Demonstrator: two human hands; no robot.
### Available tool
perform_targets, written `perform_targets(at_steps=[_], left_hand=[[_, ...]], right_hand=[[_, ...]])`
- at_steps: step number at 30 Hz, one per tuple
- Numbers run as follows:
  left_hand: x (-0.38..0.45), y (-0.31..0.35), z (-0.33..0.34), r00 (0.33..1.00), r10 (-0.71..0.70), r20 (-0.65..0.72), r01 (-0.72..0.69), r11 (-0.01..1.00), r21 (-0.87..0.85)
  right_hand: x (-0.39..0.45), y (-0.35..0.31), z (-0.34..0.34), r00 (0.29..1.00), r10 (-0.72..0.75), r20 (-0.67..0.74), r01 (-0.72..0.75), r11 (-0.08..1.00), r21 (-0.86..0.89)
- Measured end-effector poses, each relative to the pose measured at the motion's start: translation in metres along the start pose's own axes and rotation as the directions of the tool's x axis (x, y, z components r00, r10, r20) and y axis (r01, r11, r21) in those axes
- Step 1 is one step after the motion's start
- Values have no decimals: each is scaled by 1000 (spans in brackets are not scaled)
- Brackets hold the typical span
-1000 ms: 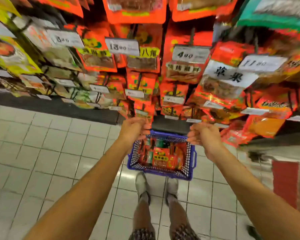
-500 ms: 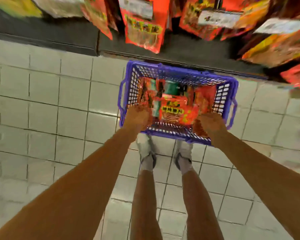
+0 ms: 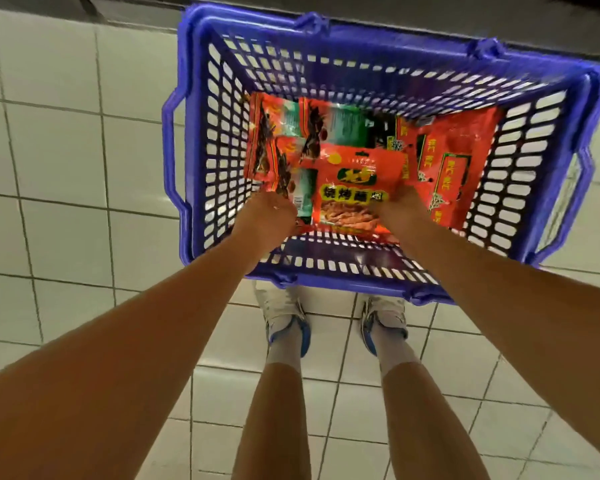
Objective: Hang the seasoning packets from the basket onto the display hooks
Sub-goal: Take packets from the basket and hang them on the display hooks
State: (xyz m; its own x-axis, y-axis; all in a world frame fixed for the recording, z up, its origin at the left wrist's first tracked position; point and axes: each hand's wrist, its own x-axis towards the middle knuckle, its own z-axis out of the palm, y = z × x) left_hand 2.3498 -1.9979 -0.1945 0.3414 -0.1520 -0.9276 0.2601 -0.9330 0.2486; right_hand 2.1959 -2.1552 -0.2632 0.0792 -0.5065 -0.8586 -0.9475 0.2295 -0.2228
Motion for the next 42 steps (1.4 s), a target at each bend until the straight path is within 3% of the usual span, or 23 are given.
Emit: perform_targets(at_steps=[3, 5, 7, 9, 12, 14, 17, 19, 21, 28, 33, 35, 37, 39, 42], left_hand=[[12, -7, 11, 997, 48, -57, -47, 999, 18], [18, -7, 14, 993, 81, -90, -77, 996, 51], [17, -4, 11, 992, 87, -86, -91, 995, -50], [15, -1, 5, 994, 84, -71, -97, 975, -200], [12, 1, -1, 998, 51, -49, -62, 962, -267], [9, 0, -2, 995, 85, -46, -94, 966, -239], [6, -3, 1, 988, 137, -65, -148, 962, -229], [5, -4, 1, 980, 173, -102, -190, 964, -184], [7, -5, 1, 968, 216, -125, -231, 965, -121], [7, -10, -2, 932, 311, -188, -314, 949, 17], [0, -12, -3, 919, 329, -218, -327, 944, 47], [-5, -15, -3, 906, 356, -229, -347, 934, 81], [-13, -16, -1, 894, 390, -221, -381, 921, 86], [-24, -14, -2, 898, 402, -176, -399, 915, 55], [-48, -3, -6, 938, 346, 16, -342, 931, -126]], right_hand=[[-11, 5, 11, 996, -65, -62, 64, 998, -13], [-25, 8, 13, 980, -195, 35, 188, 970, 157], [-45, 7, 12, 930, -326, 171, 269, 919, 289], [-56, 2, 8, 898, -351, 267, 237, 895, 378], [-61, -6, -2, 879, -321, 352, 127, 870, 476], [-58, -9, -7, 925, -240, 295, 68, 868, 493], [-40, -1, -10, 1000, -15, 24, 7, 950, 311], [-26, 9, -13, 987, 124, -103, -98, 968, 230], [-14, 17, -13, 970, 227, -90, -193, 939, 287], [11, 20, 0, 954, 244, -176, -215, 962, 166], [1, 17, 7, 971, 111, -213, -115, 993, -7], [-12, 15, 6, 986, 49, -159, -33, 994, 102], [-34, 10, 3, 999, -7, -53, 25, 940, 339], [-64, 0, -5, 995, -46, 85, -7, 840, 542], [-103, -23, -26, 975, -43, 218, -129, 688, 714]])
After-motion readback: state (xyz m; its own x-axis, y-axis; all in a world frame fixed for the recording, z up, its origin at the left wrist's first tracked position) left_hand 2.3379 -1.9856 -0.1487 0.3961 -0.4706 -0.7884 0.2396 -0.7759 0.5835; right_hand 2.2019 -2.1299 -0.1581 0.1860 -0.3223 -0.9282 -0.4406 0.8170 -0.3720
